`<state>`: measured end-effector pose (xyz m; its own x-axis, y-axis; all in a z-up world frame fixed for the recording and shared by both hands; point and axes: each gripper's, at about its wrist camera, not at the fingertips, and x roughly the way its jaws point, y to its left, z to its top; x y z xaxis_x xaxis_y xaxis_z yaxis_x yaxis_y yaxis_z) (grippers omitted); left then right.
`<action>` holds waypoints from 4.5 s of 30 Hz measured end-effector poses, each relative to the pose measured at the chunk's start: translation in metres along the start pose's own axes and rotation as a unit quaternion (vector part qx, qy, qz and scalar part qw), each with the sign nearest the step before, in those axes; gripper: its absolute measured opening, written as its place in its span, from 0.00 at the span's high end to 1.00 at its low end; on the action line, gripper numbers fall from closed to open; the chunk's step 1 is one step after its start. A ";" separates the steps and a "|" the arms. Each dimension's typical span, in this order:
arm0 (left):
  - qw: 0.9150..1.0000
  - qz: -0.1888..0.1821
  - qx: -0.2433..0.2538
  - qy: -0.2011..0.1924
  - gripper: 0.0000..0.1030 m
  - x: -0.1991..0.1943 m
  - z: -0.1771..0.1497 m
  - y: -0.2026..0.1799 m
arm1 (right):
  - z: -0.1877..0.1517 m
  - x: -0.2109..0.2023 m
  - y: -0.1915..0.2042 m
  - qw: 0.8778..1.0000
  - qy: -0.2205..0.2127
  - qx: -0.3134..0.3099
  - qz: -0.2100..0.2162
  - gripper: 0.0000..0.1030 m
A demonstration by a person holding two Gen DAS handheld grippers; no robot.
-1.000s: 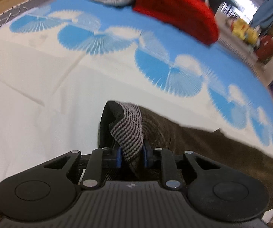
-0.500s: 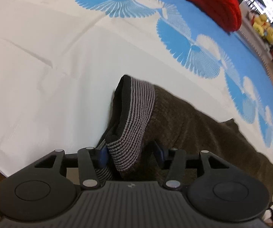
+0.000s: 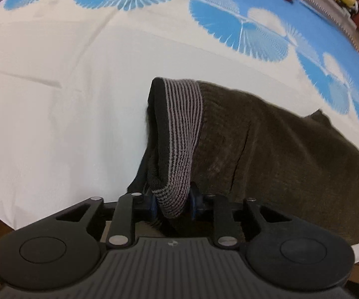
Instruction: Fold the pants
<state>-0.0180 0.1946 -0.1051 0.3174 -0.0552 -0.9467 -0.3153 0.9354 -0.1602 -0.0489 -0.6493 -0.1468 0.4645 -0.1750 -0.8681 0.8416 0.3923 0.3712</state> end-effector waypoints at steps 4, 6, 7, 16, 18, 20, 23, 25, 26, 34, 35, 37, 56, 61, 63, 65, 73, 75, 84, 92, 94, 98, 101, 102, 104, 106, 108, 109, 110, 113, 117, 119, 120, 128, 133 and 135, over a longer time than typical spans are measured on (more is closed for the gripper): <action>0.996 0.017 -0.026 -0.078 0.46 -0.023 0.004 0.009 | -0.002 0.005 0.004 1.000 -0.002 -0.019 -0.006 0.77; 0.989 0.045 -0.008 -0.144 0.45 -0.041 0.007 0.003 | -0.001 0.003 0.002 1.000 -0.009 -0.001 -0.005 0.57; 0.984 0.048 0.014 -0.174 0.45 -0.047 0.007 -0.004 | 0.000 0.004 0.001 1.000 -0.008 0.007 -0.003 0.49; 0.974 0.036 0.190 -0.116 0.77 -0.001 0.003 -0.072 | -0.004 0.018 -0.002 1.000 0.000 0.018 -0.022 0.46; 0.983 0.069 0.165 -0.051 0.90 0.025 0.007 -0.061 | -0.006 0.019 0.003 1.000 -0.003 0.006 -0.019 0.47; 0.985 0.064 0.153 -0.056 0.90 0.023 0.009 -0.060 | -0.006 0.021 0.007 1.000 -0.006 -0.004 -0.015 0.55; 0.984 0.059 0.154 -0.063 0.89 0.014 0.006 -0.064 | -0.004 0.023 0.009 1.000 -0.005 -0.019 -0.012 0.75; 0.984 0.057 0.156 -0.072 0.89 0.009 0.004 -0.065 | -0.003 0.022 0.009 1.000 -0.006 -0.021 -0.008 0.81; 0.984 0.054 0.154 -0.075 0.89 0.009 0.006 -0.065 | -0.003 0.021 0.009 1.000 -0.007 -0.019 -0.006 0.81; 0.983 -0.010 0.166 -0.073 0.84 0.000 -0.004 -0.083 | -0.007 0.025 0.010 0.999 0.017 -0.038 0.003 0.70; 0.983 -0.025 0.175 -0.049 0.77 0.005 -0.007 -0.085 | -0.007 0.025 0.010 0.999 0.016 -0.041 0.003 0.70; 0.979 -0.019 0.203 0.005 0.66 0.023 -0.015 -0.090 | -0.007 0.025 0.009 0.999 0.016 -0.035 0.006 0.70; 0.975 -0.043 0.201 -0.090 0.65 -0.018 -0.018 -0.105 | -0.163 -0.178 0.155 0.857 -0.222 -0.408 0.223 0.87; 0.977 -0.040 0.192 -0.083 0.65 -0.017 -0.017 -0.096 | -0.316 -0.206 0.192 0.724 -0.172 -0.584 0.324 0.87; 0.978 -0.041 0.188 -0.081 0.65 -0.016 -0.016 -0.090 | -0.373 -0.199 0.201 0.668 -0.130 -0.656 0.325 0.86; 0.979 -0.044 0.183 -0.078 0.65 -0.017 -0.015 -0.086 | -0.420 -0.183 0.205 0.609 -0.064 -0.723 0.322 0.81; 0.977 -0.052 0.193 -0.075 0.64 -0.016 -0.013 -0.089 | -0.448 -0.182 0.184 0.524 0.039 -0.782 0.335 0.69; 0.975 -0.061 0.199 -0.079 0.64 -0.017 -0.012 -0.098 | -0.426 -0.192 0.186 0.553 0.040 -0.750 0.359 0.62; 0.967 -0.163 0.176 -0.082 0.64 -0.018 -0.002 -0.153 | -0.334 -0.181 0.239 0.642 0.040 -0.684 0.344 0.48; 0.968 -0.189 0.151 -0.072 0.65 -0.003 0.007 -0.193 | -0.355 -0.140 0.261 0.670 0.076 -0.650 0.351 0.46; 0.970 -0.189 0.136 -0.076 0.65 0.000 0.012 -0.196 | -0.369 -0.128 0.274 0.669 0.106 -0.657 0.330 0.47; 0.973 -0.198 0.091 -0.082 0.70 0.005 0.023 -0.190 | -0.398 -0.117 0.295 0.653 0.112 -0.679 0.316 0.48; 0.973 -0.206 0.061 -0.081 0.71 0.009 0.030 -0.186 | -0.411 -0.108 0.311 0.666 0.115 -0.663 0.321 0.47; 0.973 -0.210 0.052 -0.079 0.71 0.010 0.032 -0.185 | -0.414 -0.103 0.317 0.675 0.118 -0.655 0.318 0.46; 0.972 -0.218 0.034 -0.075 0.71 0.014 0.037 -0.183 | -0.411 -0.096 0.322 0.696 0.120 -0.632 0.320 0.46; 0.972 -0.226 0.019 -0.070 0.71 0.018 0.042 -0.182 | -0.397 -0.098 0.326 0.719 0.107 -0.598 0.338 0.46; 0.969 -0.238 0.011 -0.060 0.69 0.024 0.048 -0.183 | -0.374 -0.106 0.325 0.739 0.099 -0.560 0.361 0.46; 0.968 -0.244 0.008 -0.053 0.64 0.027 0.050 -0.185 | -0.360 -0.111 0.321 0.748 0.088 -0.544 0.369 0.46; 0.968 -0.248 0.005 -0.047 0.58 0.031 0.053 -0.187 | -0.346 -0.116 0.316 0.756 0.074 -0.533 0.372 0.46; 0.966 -0.256 0.009 -0.029 0.51 0.046 0.058 -0.201 | -0.310 -0.120 0.299 0.782 0.046 -0.516 0.347 0.43; 0.964 -0.264 0.034 -0.014 0.38 0.062 0.060 -0.224 | -0.268 -0.110 0.268 0.812 0.038 -0.509 0.283 0.42; 0.964 -0.262 0.045 -0.010 0.27 0.070 0.060 -0.234 | -0.249 -0.105 0.249 0.817 0.034 -0.512 0.263 0.42; 0.967 -0.249 0.054 -0.012 0.27 0.074 0.060 -0.239 | -0.241 -0.105 0.239 0.819 0.032 -0.515 0.253 0.42; 0.974 -0.202 0.101 -0.011 0.39 0.091 0.054 -0.257 | -0.202 -0.074 0.182 0.836 0.145 -0.493 0.192 0.36; 0.958 -0.209 0.186 -0.059 0.80 0.057 0.043 -0.266 | -0.216 -0.063 0.169 0.808 0.212 -0.519 0.178 0.35; 0.952 -0.233 0.174 -0.091 0.81 0.033 0.042 -0.257 | -0.223 -0.065 0.169 0.802 0.209 -0.532 0.172 0.33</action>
<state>0.1110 -0.0330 -0.0834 0.5096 -0.4616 -0.7261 0.2028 0.8846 -0.4200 0.0017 -0.3704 -0.1009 0.2988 0.3402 -0.8916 -0.1322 0.9400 0.3144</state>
